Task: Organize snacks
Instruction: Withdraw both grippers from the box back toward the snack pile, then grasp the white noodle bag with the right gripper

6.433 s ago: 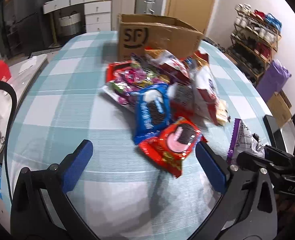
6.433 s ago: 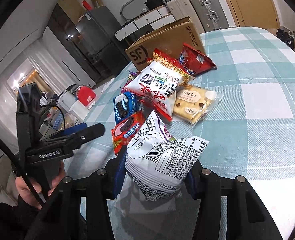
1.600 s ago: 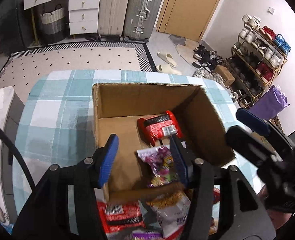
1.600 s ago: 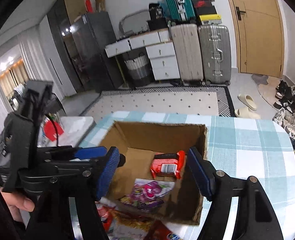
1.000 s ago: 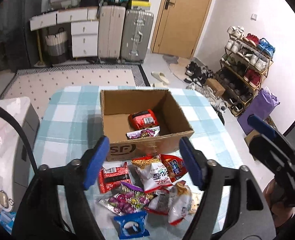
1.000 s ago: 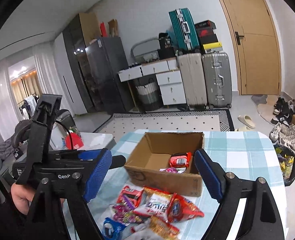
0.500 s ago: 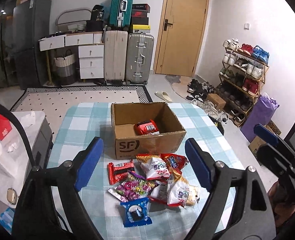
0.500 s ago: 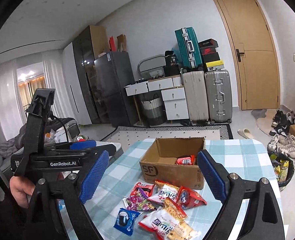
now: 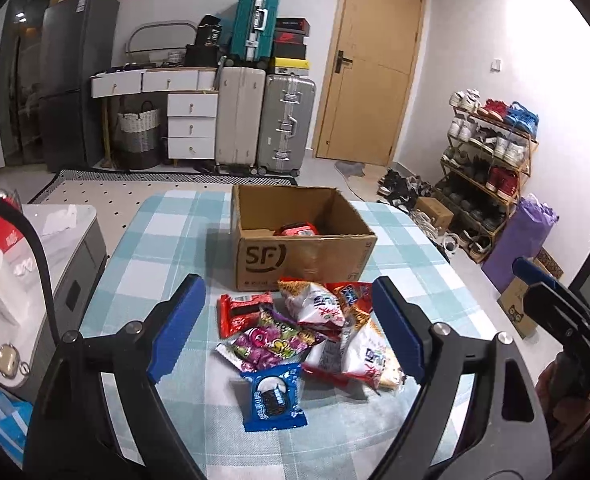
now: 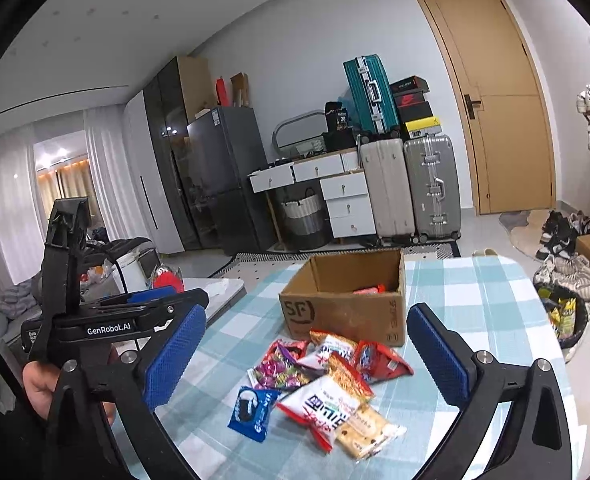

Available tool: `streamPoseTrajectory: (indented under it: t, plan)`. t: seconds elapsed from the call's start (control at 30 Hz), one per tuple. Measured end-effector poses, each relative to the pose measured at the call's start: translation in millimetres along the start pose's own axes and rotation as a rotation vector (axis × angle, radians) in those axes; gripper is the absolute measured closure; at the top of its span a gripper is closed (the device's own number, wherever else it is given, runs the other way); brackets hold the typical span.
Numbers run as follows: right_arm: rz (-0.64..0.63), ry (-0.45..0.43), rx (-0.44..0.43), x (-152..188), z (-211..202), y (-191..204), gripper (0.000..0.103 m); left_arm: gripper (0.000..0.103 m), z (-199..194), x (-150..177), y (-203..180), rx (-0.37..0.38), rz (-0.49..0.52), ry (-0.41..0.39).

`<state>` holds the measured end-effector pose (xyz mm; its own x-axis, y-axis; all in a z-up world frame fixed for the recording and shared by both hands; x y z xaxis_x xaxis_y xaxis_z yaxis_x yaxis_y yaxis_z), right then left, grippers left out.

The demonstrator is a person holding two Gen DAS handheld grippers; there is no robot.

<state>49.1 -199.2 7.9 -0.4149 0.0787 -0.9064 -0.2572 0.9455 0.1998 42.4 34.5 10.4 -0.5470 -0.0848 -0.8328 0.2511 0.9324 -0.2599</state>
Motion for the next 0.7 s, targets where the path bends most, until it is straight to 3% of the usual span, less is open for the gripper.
streamPoseTrajectory:
  t: [0.23,0.33,0.57,0.7]
  plan:
    - [0.037,0.059,-0.019,32,22,-10,0.001,0.019,19,30,16,-0.013,-0.022,-0.007]
    - [0.073,0.088,-0.035,45,34,-20,0.001,0.012,31,42,19,-0.035,-0.006,0.007]
    - [0.098,0.219,-0.012,78,81,-33,0.001,0.011,63,71,34,-0.059,-0.032,0.056]
    - [0.116,0.245,-0.019,94,93,-39,0.001,0.01,72,90,48,-0.12,-0.069,0.003]
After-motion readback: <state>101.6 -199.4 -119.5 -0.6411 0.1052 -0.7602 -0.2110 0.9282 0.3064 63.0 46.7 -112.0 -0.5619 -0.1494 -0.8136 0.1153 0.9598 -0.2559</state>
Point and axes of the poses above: each gripper's, at about its wrist camera, not at the fingertips, and z roughly the way its jaws point, y to its left, x to its underside, the point moved 1 cm from there along z, roughly the way its jaws point, and after that the axes turned 11 degrees about x, right-handed, at the moved point
